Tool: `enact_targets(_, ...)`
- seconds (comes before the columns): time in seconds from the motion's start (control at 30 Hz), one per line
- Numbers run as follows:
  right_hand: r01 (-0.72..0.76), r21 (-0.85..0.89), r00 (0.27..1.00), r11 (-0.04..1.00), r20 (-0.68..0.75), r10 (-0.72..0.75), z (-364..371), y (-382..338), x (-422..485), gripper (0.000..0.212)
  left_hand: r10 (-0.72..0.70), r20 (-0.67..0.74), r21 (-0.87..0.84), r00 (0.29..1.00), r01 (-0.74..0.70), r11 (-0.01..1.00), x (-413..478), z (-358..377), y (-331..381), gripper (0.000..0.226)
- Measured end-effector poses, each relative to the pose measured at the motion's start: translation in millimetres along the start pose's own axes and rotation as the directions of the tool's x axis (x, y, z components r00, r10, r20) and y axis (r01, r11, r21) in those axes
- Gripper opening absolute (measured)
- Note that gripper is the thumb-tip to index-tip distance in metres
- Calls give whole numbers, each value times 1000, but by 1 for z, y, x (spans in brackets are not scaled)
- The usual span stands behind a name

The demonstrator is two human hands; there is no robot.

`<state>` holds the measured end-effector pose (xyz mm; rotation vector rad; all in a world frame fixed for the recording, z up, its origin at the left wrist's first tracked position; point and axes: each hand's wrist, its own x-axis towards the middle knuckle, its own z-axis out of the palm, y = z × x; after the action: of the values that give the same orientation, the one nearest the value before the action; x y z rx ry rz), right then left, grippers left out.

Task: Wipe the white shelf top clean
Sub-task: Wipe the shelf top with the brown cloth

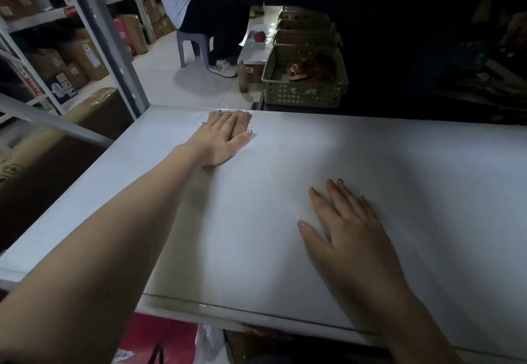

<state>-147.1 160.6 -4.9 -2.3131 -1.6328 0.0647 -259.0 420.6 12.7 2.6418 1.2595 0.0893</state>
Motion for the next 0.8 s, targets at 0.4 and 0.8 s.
enact_targets(0.4, -5, -5, 1000, 1000, -1, 5, 1, 0, 2, 83, -17, -7, -5, 1000, 17, 1000, 19, 0, -3, 71)
enact_targets(0.8, -2, -7, 1000, 1000, 10, 2, -1, -1, 1, 85, 12, -18, 2, 1000, -12, 1000, 0, 3, -3, 71)
